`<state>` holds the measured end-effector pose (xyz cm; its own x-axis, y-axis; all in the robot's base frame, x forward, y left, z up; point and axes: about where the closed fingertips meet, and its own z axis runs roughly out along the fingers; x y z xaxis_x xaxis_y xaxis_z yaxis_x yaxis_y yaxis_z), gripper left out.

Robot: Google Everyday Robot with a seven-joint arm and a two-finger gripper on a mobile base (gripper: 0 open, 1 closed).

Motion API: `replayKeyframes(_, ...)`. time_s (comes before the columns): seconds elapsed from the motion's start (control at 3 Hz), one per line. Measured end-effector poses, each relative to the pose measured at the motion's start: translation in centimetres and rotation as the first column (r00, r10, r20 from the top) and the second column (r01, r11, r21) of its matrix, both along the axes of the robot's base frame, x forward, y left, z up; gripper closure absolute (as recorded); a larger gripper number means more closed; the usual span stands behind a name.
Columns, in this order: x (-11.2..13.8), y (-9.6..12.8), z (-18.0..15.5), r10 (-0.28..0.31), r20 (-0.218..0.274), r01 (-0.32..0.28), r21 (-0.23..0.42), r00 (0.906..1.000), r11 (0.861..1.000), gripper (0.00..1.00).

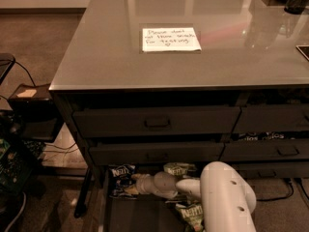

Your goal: Pick blue chip bag from bottom drawer and place on counter

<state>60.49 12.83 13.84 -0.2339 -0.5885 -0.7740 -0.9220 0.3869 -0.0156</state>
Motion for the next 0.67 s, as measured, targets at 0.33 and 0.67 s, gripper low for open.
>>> replayKeyframes(0.33,-0.8,-0.4,1.1,-0.002,0.003,0.002,0.024,1.0,1.0,0.89)
replayKeyframes(0.67,-1.9,-1.0,2.6,0.002,0.02,-0.003,0.043,0.9998,0.999,1.0)
